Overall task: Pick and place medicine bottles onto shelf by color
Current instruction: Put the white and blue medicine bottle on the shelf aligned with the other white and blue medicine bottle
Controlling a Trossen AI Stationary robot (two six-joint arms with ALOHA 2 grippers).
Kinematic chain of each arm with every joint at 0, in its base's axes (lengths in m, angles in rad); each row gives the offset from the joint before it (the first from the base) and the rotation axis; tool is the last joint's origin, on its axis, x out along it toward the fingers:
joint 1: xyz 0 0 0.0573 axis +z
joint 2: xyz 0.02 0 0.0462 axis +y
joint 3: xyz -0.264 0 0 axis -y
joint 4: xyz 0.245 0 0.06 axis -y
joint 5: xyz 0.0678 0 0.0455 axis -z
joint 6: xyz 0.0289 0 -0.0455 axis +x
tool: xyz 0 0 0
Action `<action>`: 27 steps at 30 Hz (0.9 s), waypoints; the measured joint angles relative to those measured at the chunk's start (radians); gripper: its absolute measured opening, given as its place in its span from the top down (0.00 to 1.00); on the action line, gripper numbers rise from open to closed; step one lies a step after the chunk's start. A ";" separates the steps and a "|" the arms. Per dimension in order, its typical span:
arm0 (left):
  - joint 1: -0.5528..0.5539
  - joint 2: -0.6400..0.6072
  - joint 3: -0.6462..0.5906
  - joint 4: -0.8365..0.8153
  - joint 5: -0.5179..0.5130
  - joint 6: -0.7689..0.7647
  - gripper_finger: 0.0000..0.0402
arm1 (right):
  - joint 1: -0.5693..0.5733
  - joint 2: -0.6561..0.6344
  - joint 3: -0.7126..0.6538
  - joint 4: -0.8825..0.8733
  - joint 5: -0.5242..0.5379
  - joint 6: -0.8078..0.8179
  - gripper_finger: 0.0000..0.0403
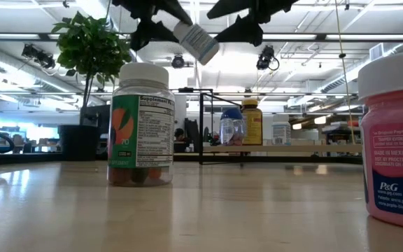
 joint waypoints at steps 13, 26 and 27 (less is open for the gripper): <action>-0.010 0.050 -0.003 0.049 0.031 -0.023 0.53 | -0.006 0.000 -0.001 0.024 0.023 -0.054 0.17; -0.010 0.050 -0.003 0.147 0.033 -0.012 0.53 | -0.011 0.043 0.000 0.041 0.026 -0.087 0.17; -0.010 0.050 -0.003 0.141 0.035 -0.012 0.53 | -0.011 0.045 -0.001 0.039 0.028 -0.087 0.17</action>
